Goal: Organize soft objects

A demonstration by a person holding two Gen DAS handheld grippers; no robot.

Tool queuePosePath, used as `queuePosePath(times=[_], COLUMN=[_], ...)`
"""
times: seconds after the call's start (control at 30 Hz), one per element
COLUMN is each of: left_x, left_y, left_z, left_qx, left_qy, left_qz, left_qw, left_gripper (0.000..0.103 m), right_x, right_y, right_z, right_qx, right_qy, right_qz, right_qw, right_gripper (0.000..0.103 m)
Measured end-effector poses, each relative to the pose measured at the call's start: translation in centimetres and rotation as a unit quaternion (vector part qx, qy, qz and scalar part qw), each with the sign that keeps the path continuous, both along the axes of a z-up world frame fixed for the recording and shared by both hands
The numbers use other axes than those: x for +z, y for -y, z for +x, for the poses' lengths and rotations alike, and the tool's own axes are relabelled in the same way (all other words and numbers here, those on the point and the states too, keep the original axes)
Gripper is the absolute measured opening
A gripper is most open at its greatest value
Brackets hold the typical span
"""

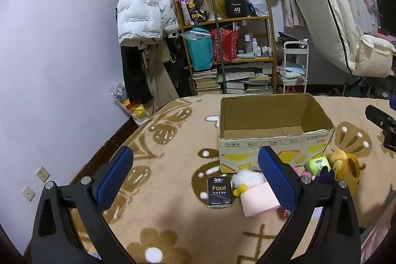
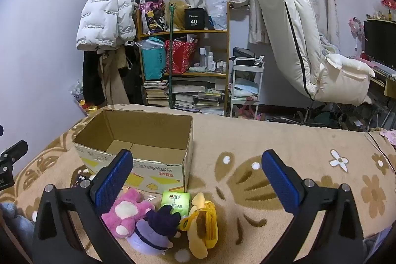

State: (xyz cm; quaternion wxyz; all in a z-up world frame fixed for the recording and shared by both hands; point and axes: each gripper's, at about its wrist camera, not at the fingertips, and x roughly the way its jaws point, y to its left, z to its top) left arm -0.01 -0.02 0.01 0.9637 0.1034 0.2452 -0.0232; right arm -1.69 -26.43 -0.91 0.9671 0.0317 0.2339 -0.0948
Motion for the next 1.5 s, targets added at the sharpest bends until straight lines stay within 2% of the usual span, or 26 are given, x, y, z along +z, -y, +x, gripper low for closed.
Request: queuePosePath(times=[1.5], left_x=[0.4], left_y=[0.5], left_z=[-0.6], left_qx=[0.002], left_qy=[0.005], left_qz=[-0.003], left_qw=[1.0000], left_gripper=[0.100], right_x=[0.5], right_y=[0.0], right_z=[-0.3], right_qx=[-0.003], right_qy=[0.008], right_qz=[0.006], right_qw=[1.000], right_gripper=[0.103])
